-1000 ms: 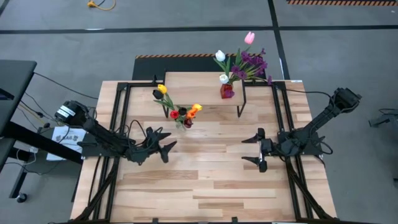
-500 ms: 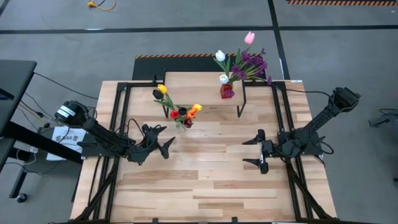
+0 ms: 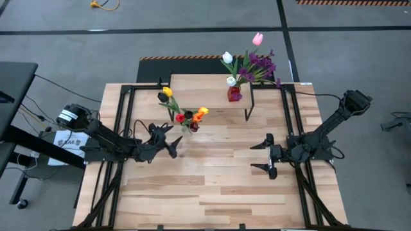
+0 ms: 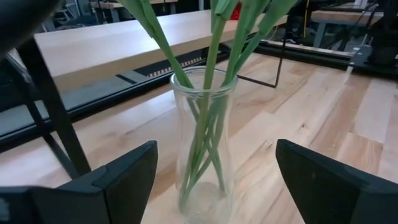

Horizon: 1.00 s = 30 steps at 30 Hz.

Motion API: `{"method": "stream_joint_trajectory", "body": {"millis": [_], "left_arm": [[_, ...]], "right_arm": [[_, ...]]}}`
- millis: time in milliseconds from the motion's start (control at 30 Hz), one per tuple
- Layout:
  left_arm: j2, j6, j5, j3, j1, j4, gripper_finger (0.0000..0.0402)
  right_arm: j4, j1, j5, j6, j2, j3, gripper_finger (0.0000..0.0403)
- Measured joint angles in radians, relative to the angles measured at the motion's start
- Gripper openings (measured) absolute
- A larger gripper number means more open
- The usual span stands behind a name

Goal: Pick and place flowers into a vace then onto a shelf
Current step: Put the transparent vase with flowers on the shelf

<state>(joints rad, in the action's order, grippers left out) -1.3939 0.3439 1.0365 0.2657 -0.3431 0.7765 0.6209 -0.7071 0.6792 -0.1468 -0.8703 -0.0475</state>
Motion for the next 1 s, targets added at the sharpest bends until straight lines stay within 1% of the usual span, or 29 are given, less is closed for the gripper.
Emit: {"method": "stream_joint_trajectory", "body": {"millis": [167, 467, 633, 767, 1000], "left_arm": [[0.0, -0.001, -0.084, 0.0, 0.052, 0.0, 0.0318], [0.0, -0.019, -0.122, 0.0, 0.122, 0.0, 0.0318], [0.0, -0.058, -0.194, 0.0, 0.156, 0.041, 0.0318], [0.001, -0.102, -0.223, 0.001, 0.18, 0.078, 0.0318], [0.001, -0.124, -0.3, 0.001, 0.222, 0.08, 0.0318]], "right_arm": [[-0.008, 0.0, 0.0, 0.0, 0.0, 0.0, 0.0335], [-0.016, 0.0, 0.0, 0.0, 0.0, 0.0, 0.0335], [-0.03, 0.001, 0.001, -0.002, 0.0, 0.0, 0.0335], [-0.036, 0.001, 0.001, -0.002, 0.0, 0.0, 0.0335], [-0.036, 0.001, 0.001, -0.002, 0.0, 0.0, 0.0335]]}}
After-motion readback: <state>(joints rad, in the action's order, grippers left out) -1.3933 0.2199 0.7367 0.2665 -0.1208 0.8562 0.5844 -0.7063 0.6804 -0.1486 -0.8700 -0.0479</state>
